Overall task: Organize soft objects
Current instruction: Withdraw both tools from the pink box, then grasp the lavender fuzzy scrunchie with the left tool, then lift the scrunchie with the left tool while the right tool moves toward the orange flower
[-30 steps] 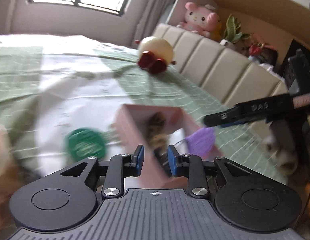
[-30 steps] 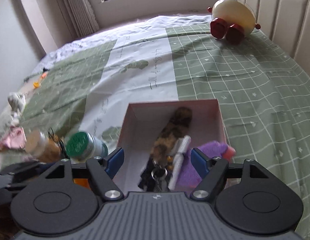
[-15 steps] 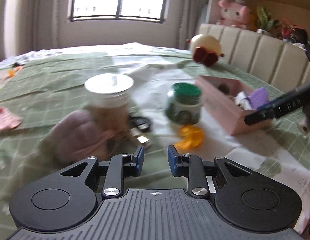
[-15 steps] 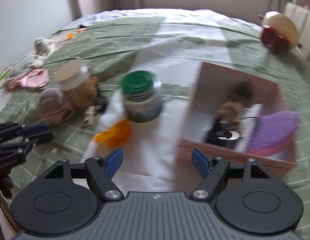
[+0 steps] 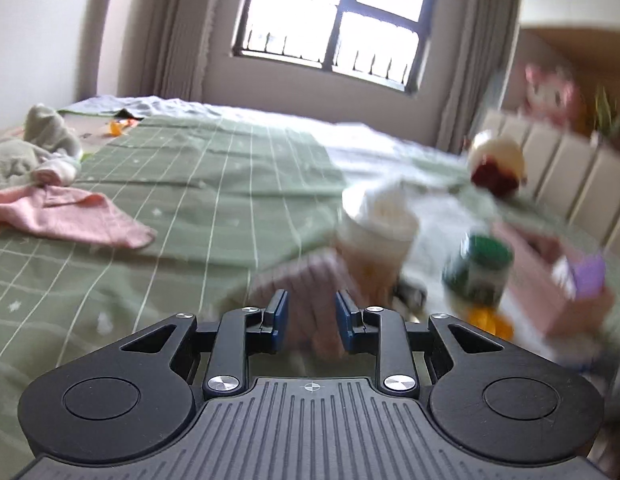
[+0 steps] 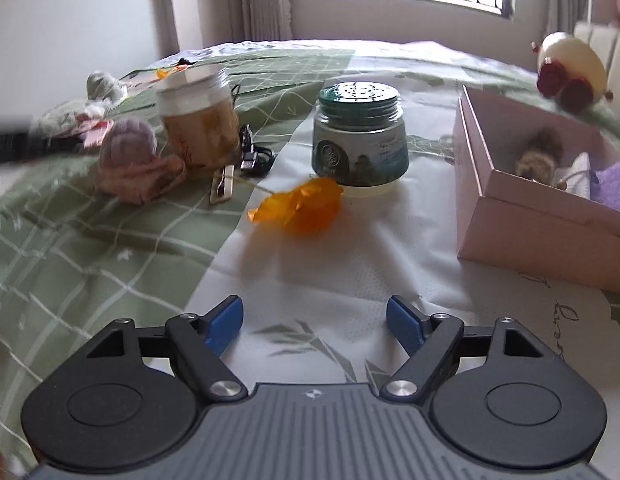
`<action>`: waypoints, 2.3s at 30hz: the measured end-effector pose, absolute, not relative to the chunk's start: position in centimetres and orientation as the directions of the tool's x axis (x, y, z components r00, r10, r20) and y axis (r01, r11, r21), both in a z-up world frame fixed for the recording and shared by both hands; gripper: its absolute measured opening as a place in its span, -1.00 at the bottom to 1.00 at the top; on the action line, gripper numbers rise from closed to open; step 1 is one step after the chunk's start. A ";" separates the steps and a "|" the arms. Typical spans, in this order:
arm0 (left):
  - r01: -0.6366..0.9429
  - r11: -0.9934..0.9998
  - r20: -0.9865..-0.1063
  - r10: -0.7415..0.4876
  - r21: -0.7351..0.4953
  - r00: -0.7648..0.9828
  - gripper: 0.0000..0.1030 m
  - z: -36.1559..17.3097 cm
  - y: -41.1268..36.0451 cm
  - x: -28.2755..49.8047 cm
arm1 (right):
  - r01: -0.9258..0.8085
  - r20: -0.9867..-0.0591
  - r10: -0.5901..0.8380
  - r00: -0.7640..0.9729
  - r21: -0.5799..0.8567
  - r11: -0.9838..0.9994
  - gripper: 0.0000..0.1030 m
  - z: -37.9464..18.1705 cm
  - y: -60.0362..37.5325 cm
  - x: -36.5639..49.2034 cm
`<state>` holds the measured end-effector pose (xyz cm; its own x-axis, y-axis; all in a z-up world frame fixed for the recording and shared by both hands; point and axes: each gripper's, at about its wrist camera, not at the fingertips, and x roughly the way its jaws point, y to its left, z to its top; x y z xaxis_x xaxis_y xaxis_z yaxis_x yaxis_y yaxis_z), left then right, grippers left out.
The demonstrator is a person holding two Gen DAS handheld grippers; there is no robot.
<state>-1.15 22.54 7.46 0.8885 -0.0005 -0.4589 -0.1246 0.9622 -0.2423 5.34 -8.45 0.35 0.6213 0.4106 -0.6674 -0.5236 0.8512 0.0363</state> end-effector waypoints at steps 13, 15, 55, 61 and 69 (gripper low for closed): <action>-0.041 0.961 -0.604 -0.138 -0.273 0.785 -0.44 6.4 25.3 3.7 | -0.554 -0.652 0.431 0.624 0.020 0.833 0.93 -0.4 -8.3 5.0; 0.009 0.973 -0.626 -0.156 -0.231 0.764 -0.44 6.0 24.4 1.7 | -0.555 -0.653 0.435 0.620 0.026 0.831 0.93 -0.4 -8.3 5.1; -0.031 0.982 -0.627 -0.094 -0.186 0.774 -0.45 3.8 18.5 0.5 | -0.570 -0.670 0.428 0.607 0.008 0.822 0.96 0.3 -7.5 5.2; -0.054 0.972 -0.585 -0.092 -0.227 0.806 -0.62 4.8 20.0 -1.7 | -0.632 -0.650 0.519 0.556 0.076 0.772 0.96 4.2 -4.1 6.2; -0.158 0.949 -0.528 -0.010 -0.272 0.849 -0.64 6.3 24.1 -6.9 | -0.650 -0.675 0.572 0.466 0.177 0.739 0.93 5.3 5.6 9.9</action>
<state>-6.87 24.07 6.34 0.8489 -0.0104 -0.5284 -0.1579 0.9492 -0.2723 9.95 5.59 5.29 0.4659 0.5718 -0.6753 -0.6498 0.7391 0.1775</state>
